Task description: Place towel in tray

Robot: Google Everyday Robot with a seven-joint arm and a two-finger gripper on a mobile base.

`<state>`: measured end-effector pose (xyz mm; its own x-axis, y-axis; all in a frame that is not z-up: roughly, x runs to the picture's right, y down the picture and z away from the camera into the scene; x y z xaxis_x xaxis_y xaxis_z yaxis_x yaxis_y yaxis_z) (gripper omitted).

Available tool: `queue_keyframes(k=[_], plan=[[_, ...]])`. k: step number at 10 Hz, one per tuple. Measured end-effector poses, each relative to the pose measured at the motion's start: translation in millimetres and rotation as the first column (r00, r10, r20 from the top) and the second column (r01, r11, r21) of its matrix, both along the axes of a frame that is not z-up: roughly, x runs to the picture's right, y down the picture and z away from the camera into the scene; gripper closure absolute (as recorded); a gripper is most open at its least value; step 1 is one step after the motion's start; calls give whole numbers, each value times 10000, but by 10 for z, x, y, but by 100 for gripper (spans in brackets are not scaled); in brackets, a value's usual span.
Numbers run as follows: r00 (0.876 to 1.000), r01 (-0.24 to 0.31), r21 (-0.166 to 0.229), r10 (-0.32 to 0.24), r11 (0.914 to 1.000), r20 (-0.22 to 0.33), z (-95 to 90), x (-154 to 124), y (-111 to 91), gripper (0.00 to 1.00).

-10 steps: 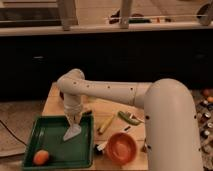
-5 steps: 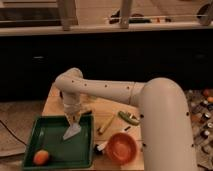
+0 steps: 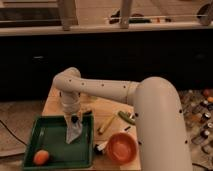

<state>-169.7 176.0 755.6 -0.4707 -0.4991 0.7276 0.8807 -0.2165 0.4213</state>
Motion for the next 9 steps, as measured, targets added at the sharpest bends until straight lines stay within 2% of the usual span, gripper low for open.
queue_keyframes(k=[4,9], plan=[[9999,138,-5,-138,9999,32,-10,-27,3,20],[9993,189,399,-201,9990,309,-79,-65,-28,20]])
